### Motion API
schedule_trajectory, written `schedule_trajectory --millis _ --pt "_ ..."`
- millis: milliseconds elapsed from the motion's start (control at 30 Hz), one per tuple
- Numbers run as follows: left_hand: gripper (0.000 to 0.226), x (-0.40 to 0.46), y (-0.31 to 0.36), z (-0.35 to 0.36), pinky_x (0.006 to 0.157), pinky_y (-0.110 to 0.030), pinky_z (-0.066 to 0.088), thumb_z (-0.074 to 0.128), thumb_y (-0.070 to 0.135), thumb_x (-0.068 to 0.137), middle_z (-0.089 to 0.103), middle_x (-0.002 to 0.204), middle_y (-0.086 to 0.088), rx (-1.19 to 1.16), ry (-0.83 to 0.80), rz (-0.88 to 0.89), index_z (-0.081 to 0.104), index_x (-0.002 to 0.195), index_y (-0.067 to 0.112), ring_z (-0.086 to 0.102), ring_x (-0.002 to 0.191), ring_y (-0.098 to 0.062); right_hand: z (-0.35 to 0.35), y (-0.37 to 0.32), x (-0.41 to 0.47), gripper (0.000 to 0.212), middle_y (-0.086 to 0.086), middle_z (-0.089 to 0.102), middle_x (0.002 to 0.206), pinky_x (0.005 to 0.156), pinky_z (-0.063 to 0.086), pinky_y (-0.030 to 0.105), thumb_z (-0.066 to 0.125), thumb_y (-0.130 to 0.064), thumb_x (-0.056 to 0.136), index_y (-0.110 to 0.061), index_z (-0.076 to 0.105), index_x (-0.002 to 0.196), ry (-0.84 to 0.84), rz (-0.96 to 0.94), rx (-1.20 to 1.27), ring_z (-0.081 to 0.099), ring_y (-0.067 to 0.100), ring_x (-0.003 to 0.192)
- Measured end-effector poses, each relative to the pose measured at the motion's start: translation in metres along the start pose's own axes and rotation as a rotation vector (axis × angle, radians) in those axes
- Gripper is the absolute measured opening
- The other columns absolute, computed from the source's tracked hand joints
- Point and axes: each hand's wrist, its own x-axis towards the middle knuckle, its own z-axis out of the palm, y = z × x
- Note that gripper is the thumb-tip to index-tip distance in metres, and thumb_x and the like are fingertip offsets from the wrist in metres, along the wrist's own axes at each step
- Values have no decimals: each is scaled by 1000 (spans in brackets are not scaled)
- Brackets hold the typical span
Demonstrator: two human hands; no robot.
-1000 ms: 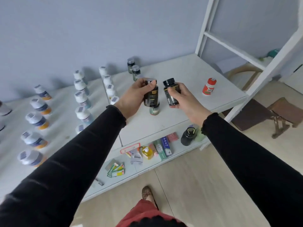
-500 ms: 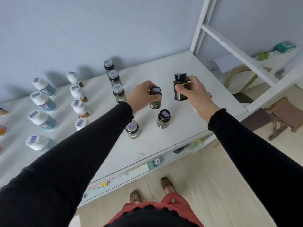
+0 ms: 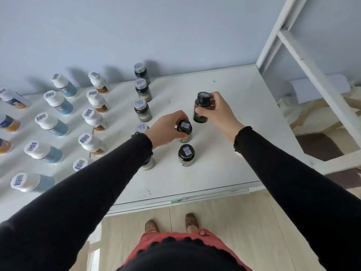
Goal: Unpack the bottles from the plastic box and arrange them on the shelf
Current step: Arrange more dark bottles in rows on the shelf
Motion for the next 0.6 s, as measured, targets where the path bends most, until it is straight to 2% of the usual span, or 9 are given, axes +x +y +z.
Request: schedule_trajectory --millis 67,133,233,367,500,600 --pt "45 -3 0 -3 95 -46 51 81 24 71 67 105 9 2 -26 -20 56 106 36 63 104 -18 2 -2 13 45 1 64 117 86 49 29 78 -23 82 -16 52 118 -34 -20 -57 64 15 101" --pt "57 -8 1 -12 100 -43 48 82 27 73 63 119 6 47 -32 -46 52 120 38 59 114 -16 5 -2 26 46 0 65 115 88 50 33 79 -23 80 -17 53 117 -78 -35 -117 65 17 102" --pt "61 -14 1 -33 101 -36 43 78 25 82 56 132 2 242 16 -32 49 135 31 53 119 -18 14 1 39 50 0 65 116 92 50 37 80 -20 78 -15 53 120 -164 -50 -168 64 20 105" --pt "48 -24 3 -51 88 -32 39 73 28 87 58 121 0 442 134 -16 55 132 27 48 104 -19 32 3 45 50 -2 62 116 87 46 30 79 -17 79 -15 51 120 -252 -101 -281 61 18 102" --pt "45 -33 2 -53 95 -37 42 74 30 86 59 122 -1 426 193 -40 58 128 27 50 114 -22 40 7 46 51 0 61 118 77 40 17 79 -17 80 -17 50 122 -278 -122 -288 59 18 104" --pt "44 -39 -1 -50 89 -33 40 73 30 87 58 119 -1 412 201 -50 58 129 27 49 109 -20 41 10 50 55 1 59 123 87 42 27 77 -11 80 -19 48 125 -309 -111 -316 58 21 110"
